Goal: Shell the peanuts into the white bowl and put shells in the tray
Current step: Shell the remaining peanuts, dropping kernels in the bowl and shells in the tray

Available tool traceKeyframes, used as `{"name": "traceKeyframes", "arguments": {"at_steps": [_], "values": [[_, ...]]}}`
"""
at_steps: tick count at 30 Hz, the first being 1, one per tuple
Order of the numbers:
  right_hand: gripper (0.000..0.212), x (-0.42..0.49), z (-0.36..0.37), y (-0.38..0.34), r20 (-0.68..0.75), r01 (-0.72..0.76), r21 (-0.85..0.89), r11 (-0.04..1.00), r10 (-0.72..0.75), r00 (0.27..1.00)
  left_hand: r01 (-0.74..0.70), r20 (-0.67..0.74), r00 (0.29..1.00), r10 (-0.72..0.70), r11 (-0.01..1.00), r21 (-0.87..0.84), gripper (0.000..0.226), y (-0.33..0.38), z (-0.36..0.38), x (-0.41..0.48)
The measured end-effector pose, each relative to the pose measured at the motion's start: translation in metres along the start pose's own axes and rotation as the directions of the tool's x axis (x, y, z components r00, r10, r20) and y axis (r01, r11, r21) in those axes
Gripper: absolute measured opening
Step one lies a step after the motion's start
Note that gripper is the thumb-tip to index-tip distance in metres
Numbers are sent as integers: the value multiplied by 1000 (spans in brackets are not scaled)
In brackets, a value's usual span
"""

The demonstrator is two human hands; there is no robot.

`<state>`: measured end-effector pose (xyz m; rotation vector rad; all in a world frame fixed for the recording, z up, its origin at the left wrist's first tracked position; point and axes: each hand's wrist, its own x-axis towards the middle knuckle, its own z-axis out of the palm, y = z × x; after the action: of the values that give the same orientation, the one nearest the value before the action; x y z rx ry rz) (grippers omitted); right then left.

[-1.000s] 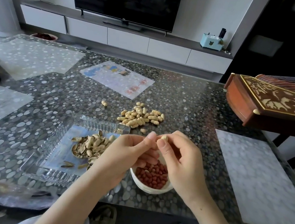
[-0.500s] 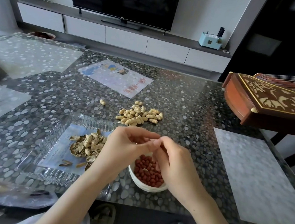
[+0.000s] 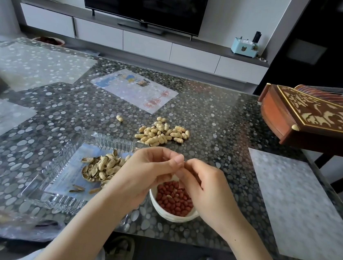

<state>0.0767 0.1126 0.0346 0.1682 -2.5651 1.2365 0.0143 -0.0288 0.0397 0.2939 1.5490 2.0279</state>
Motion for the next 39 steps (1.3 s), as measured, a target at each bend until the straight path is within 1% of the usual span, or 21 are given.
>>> {"name": "traceKeyframes", "arguments": {"at_steps": [2, 3, 5, 7, 8, 10, 11, 13, 16, 19, 22, 25, 27, 29, 33, 36, 37, 39], "values": [[41, 0, 2, 5, -11, 55, -65, 996, -56, 998, 45, 43, 998, -43, 998, -48, 20, 2, -1, 0], [42, 0, 3, 8, -23, 76, -98, 992, -78, 997, 43, 33, 999, -42, 998, -48, 20, 3, -1, 0], [46, 0, 5, 13, -50, 86, -118, 989, -92, 994, 2, -30, 1000, -3, 1000, -18, 18, 2, 3, 0], [47, -2, 11, 14, -95, 57, -78, 995, -65, 993, -66, -113, 991, 73, 996, 60, 18, -2, 9, -1], [43, -3, 15, 12, -135, 35, -50, 998, -42, 990, -103, -157, 980, 124, 986, 132, 19, -5, 12, -1], [36, -6, 23, 8, -250, -20, -14, 1000, 16, 968, -147, -226, 950, 214, 949, 278, 20, -11, 18, -1], [36, -7, 26, 6, -301, -43, -30, 999, 32, 953, -156, -248, 939, 238, 938, 310, 20, -14, 20, -1], [36, -6, 31, 3, -364, -78, -82, 994, 43, 931, -163, -275, 927, 255, 934, 318, 20, -17, 25, -1], [36, -3, 33, 4, -396, -117, -98, 988, 70, 916, -153, -296, 920, 255, 933, 327, 20, -20, 26, 1], [43, -2, 34, 4, -386, -140, -96, 986, 93, 918, -133, -306, 928, 212, 957, 258, 20, -22, 24, 2], [43, -2, 33, 3, -347, -159, -10, 987, 146, 926, -97, -277, 952, 126, 988, 118, 21, -21, 21, 4], [52, -1, 30, 4, -219, -168, 56, 984, 176, 960, -62, -223, 974, 49, 997, -48, 21, -15, 15, 5], [48, -1, 28, 4, -149, -154, 60, 986, 162, 976, -68, -209, 977, 45, 992, -105, 21, -12, 12, 5], [45, 0, 26, 3, -128, -129, 70, 989, 138, 982, -69, -183, 982, 45, 990, -127, 22, -12, 10, 6], [36, 2, 18, 0, -51, -179, 211, 961, 194, 980, -72, -109, 992, 60, 992, -108, 22, -12, 12, 6], [39, 2, 17, 0, -62, -169, 180, 969, 183, 981, -79, -106, 992, 73, 995, -60, 25, -14, 15, 6], [40, 2, 17, -1, -80, -163, 154, 975, 177, 981, -92, -124, 988, 91, 996, -6, 29, -16, 16, 7], [40, 3, 16, -1, -115, -159, 131, 979, 174, 978, -122, -132, 981, 144, 979, 162, 45, -17, 15, 8]]}}
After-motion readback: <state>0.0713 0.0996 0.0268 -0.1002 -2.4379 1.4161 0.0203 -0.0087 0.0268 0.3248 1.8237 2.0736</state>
